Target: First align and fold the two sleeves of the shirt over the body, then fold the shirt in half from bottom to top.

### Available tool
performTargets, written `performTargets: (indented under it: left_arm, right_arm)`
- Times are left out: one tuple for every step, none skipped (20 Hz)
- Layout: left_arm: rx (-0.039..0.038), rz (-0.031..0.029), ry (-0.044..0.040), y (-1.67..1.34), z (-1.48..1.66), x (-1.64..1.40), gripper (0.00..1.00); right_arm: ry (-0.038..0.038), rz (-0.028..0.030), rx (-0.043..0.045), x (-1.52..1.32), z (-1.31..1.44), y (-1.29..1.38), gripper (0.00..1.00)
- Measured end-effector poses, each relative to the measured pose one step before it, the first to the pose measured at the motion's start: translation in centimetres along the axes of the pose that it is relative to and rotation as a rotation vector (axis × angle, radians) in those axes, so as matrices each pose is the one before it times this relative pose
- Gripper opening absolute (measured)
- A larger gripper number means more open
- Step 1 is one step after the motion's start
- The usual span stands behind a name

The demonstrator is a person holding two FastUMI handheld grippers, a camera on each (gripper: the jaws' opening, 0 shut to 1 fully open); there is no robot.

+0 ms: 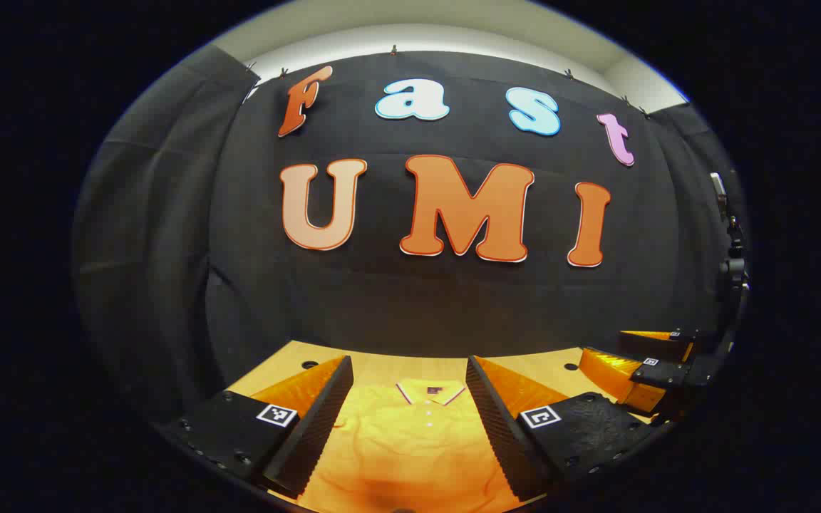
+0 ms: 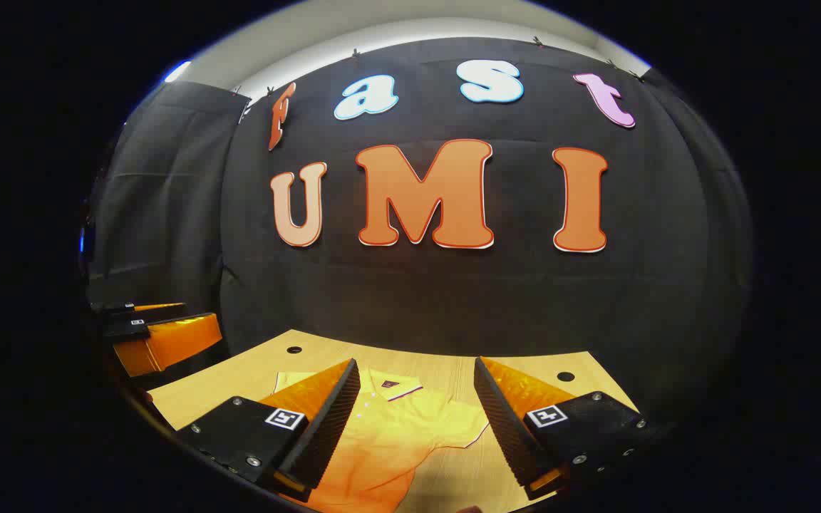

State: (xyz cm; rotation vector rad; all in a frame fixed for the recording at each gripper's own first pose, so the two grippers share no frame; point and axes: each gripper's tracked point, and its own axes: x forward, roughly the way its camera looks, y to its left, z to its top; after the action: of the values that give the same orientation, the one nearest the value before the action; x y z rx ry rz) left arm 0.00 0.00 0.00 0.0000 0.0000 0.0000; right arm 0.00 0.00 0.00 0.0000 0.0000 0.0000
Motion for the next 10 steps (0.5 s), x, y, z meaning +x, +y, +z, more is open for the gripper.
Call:
performTargets:
  left_arm:
    - [0.03395, 0.0072, -0.00266, 0.768, 0.682, 0.514, 0.98]
    - [0.02263, -0.00367, 0.0124, 0.625, 0.01, 0.498, 0.97]
    - [0.00308, -0.01431, -0.00108, 0.388, 0.317, 0.214, 0.98]
    - [0.00421, -0.02267, -0.02176, -0.071, 0.298, 0.269, 0.98]
    - [0.00411, -0.03021, -0.02791, -0.278, 0.331, 0.545, 0.98]
    - [0.00211, -0.02851, -0.01188, -0.102, -0.007, 0.423, 0.98]
    - [-0.00431, -0.02715, -0.01561, 0.058, -0.04, 0.394, 0.97]
    - [-0.00832, -0.02051, -0.00917, 0.36, -0.25, 0.255, 0.98]
    - [-0.00331, -0.01444, -0.00574, 0.532, -0.194, 0.023, 0.97]
    - [-0.00214, -0.00848, -0.00515, 0.625, -0.252, 0.053, 0.97]
  right_arm:
    - [0.00247, -0.01124, -0.00415, 0.094, 0.101, 0.17, 0.98]
    - [0.0018, -0.02011, -0.01424, 0.132, 0.056, 0.16, 0.97]
    - [0.00832, -0.021, -0.00672, 0.028, -0.18, 0.066, 0.97]
    - [-0.00145, 0.00064, 0.01091, 0.031, -0.239, 0.641, 0.97]
    - [0.00393, 0.0014, 0.01215, 0.161, -0.368, 0.867, 0.97]
    - [0.01638, -0.01385, 0.00934, 0.145, -0.591, 0.485, 0.97]
    - [0.01065, -0.02139, 0.00952, 0.062, -0.516, 0.267, 0.97]
    - [0.00007, -0.00725, 0.01104, -0.096, -0.008, 0.564, 0.98]
    - [-0.01512, -0.00255, 0.00727, -0.064, 0.391, 0.722, 0.97]
    - [-0.01814, -0.007, -0.00011, 0.115, 0.388, 0.47, 0.98]
